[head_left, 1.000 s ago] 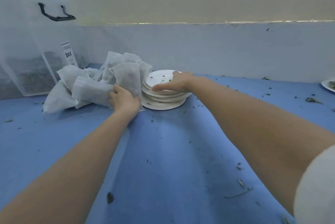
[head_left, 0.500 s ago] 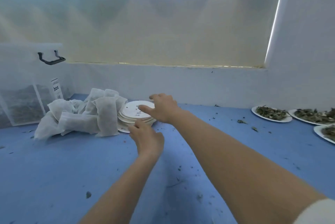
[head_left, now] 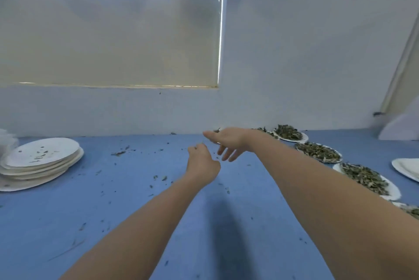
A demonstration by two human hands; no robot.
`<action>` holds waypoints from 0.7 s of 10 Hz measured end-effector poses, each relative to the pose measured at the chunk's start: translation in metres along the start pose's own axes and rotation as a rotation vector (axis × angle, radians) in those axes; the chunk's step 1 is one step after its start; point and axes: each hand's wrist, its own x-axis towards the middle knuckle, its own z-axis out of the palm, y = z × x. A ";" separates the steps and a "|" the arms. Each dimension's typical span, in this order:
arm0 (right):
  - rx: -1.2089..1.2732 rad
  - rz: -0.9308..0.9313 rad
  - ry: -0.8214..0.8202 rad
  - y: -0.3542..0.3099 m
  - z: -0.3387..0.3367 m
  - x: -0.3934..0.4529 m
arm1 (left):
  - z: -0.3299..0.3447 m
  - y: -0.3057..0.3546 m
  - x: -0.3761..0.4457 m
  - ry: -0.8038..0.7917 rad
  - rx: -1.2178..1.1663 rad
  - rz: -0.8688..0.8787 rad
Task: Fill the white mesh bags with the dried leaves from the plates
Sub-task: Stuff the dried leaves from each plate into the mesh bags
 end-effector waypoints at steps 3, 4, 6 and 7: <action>1.336 0.173 0.243 0.121 -0.023 0.098 | 0.070 -0.014 0.097 -0.183 -0.430 -0.285; 1.483 0.246 0.260 0.132 -0.015 0.139 | 0.077 -0.017 0.128 -0.145 -0.758 -0.349; 1.500 0.118 0.313 0.127 -0.012 0.201 | 0.090 -0.024 0.172 -0.117 -1.088 -0.444; 1.512 0.085 0.386 0.124 -0.015 0.211 | 0.093 -0.024 0.178 -0.132 -1.143 -0.467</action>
